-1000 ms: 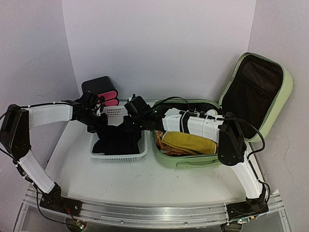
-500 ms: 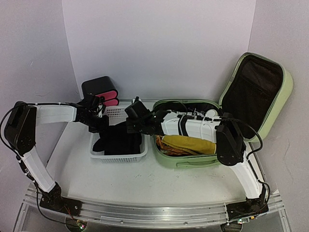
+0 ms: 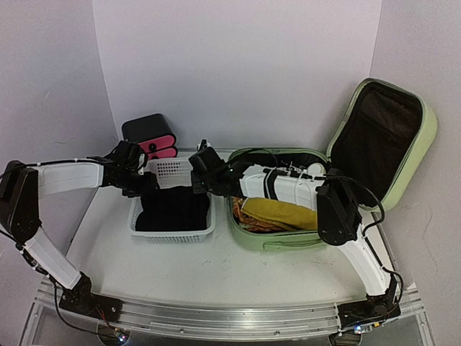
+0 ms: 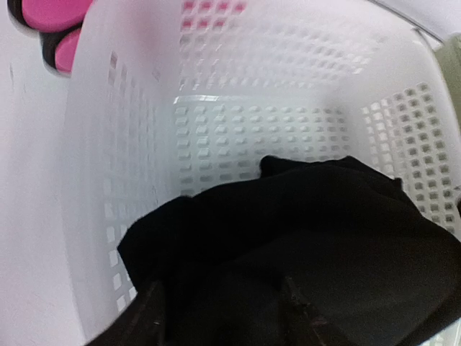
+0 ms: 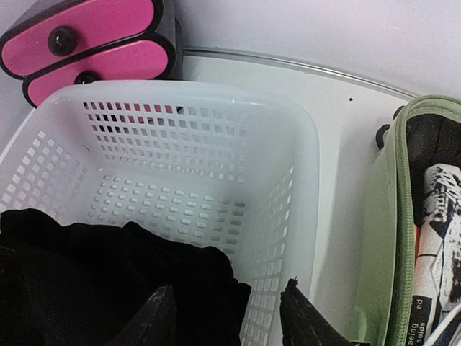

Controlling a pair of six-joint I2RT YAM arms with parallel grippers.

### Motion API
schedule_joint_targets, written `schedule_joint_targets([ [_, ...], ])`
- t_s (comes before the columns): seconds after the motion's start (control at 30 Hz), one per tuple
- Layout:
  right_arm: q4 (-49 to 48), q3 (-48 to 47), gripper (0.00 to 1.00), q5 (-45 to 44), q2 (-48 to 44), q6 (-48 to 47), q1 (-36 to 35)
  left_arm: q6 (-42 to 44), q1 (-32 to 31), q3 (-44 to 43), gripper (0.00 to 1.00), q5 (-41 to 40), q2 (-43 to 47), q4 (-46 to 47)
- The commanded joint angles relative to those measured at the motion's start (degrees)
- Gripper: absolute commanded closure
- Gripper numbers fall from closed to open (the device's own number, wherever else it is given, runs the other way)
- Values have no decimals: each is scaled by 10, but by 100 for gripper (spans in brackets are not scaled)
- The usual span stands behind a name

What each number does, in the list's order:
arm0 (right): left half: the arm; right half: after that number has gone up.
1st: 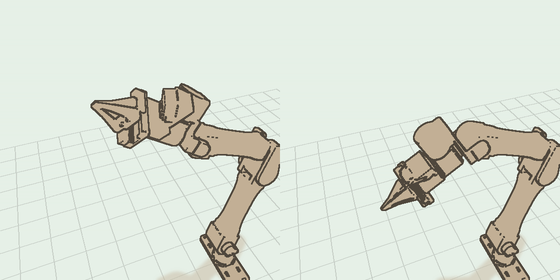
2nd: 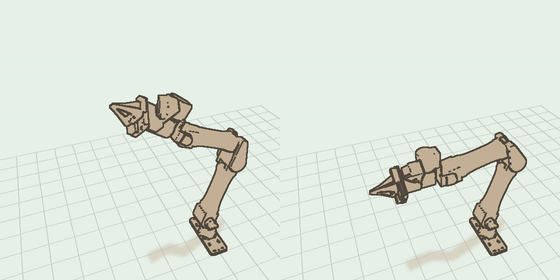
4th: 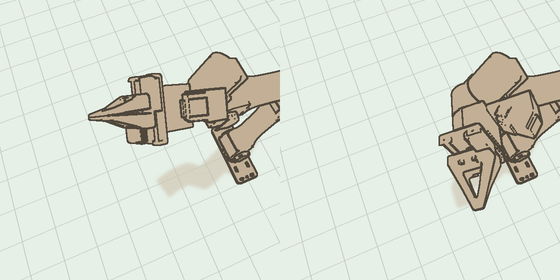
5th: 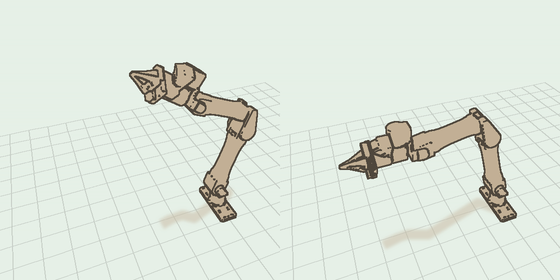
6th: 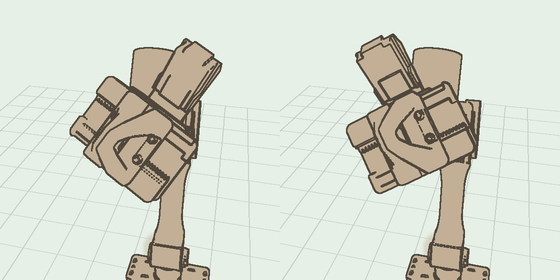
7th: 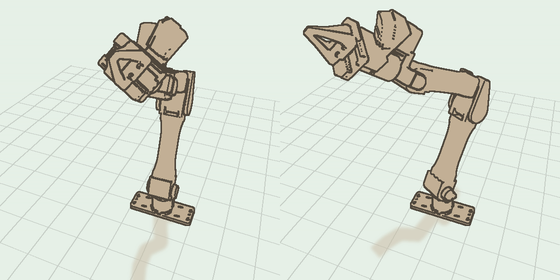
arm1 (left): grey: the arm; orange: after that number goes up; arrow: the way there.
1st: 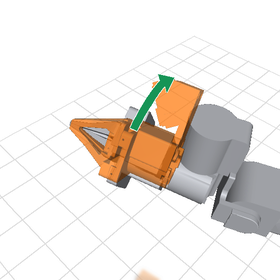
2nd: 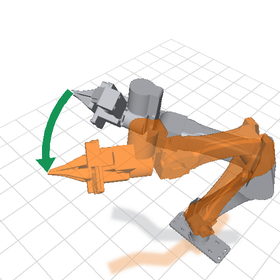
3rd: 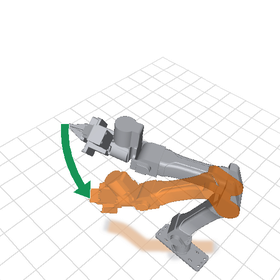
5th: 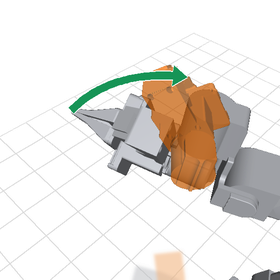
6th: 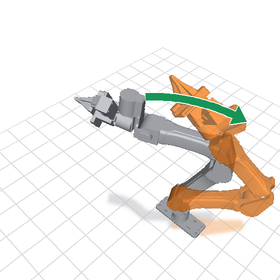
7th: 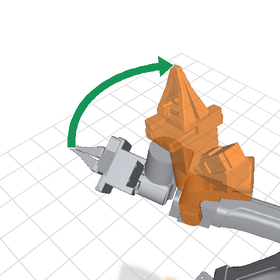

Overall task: Open, take out, and arrange the luggage
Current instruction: Adjust the clothes in the bin.

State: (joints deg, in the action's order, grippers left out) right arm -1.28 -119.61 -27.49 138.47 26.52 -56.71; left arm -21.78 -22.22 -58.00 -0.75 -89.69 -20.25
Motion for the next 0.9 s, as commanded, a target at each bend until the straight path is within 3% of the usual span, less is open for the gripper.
schedule_joint_targets([
  [0.0,-5,8,48,36,-80,-37,0,44,-7,-20,41,-22,85,33],
  [0.17,-13,57,44,153,-130,-51,-3,28,-7,-48,42,28,123,-23],
  [0.27,-13,88,49,225,-151,-43,-7,16,-7,-51,60,83,141,-55],
  [0.33,-13,113,59,260,-165,-31,-13,7,-8,-51,75,121,143,-74],
  [0.43,-13,144,84,291,-176,-4,-19,-6,-7,-38,97,164,144,-84],
  [0.47,-13,151,90,298,-175,6,-20,-8,-7,-33,100,166,142,-84],
  [0.63,-13,154,100,247,-144,35,-20,-6,-7,-26,100,146,110,-81],
  [0.87,-10,84,100,129,-65,62,-18,-7,-7,-30,100,104,35,-48],
])
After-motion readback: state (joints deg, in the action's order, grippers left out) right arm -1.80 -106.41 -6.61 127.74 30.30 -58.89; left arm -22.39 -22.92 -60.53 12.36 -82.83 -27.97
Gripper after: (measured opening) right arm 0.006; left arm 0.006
